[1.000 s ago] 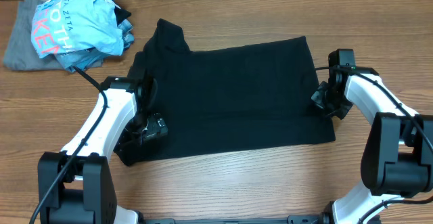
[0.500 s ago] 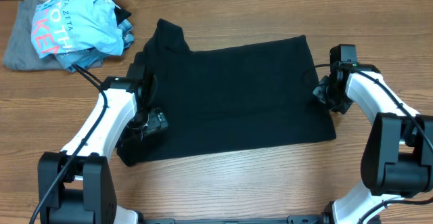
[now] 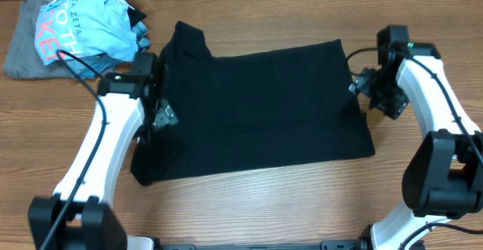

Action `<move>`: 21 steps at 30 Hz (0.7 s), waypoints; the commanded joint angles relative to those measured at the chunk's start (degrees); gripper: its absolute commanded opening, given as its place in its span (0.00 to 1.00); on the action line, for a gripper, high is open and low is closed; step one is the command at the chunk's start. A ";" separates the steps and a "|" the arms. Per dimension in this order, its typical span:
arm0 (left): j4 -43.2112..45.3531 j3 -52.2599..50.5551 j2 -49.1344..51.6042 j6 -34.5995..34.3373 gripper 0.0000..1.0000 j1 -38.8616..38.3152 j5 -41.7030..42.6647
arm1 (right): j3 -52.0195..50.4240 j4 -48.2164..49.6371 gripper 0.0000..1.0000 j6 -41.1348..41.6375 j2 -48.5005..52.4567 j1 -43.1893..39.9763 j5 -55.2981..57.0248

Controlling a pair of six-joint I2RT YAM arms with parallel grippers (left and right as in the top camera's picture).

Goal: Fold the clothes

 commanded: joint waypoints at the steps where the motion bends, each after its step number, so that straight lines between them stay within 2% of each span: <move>1: 1.66 1.86 -2.34 8.57 0.94 0.20 13.73 | 1.99 -2.86 0.79 -5.70 -0.57 -0.07 -8.17; 4: 0.94 1.01 -1.18 10.21 0.85 -0.85 17.31 | -1.88 -3.30 0.49 -6.23 -0.55 -0.07 -8.68; 5: 0.55 0.48 -0.59 10.19 0.79 -1.29 17.49 | -3.89 -2.99 0.39 -6.19 -0.55 -0.07 -8.94; 8: 0.61 -1.27 1.62 10.23 0.61 -2.38 18.78 | -10.16 -0.44 0.22 -6.19 -0.55 -0.07 -10.45; 12: 1.51 -3.96 6.01 10.21 0.40 -3.06 19.87 | -18.67 6.19 0.17 -6.14 -0.55 -0.09 -12.22; 14: 2.19 -5.07 8.09 10.21 0.36 -3.08 19.91 | -21.79 9.53 0.18 -5.35 -0.55 -0.09 -12.17; 21: 6.03 -9.49 14.19 9.92 0.34 -3.08 19.91 | -31.61 19.10 0.18 3.21 -0.55 -0.13 -11.69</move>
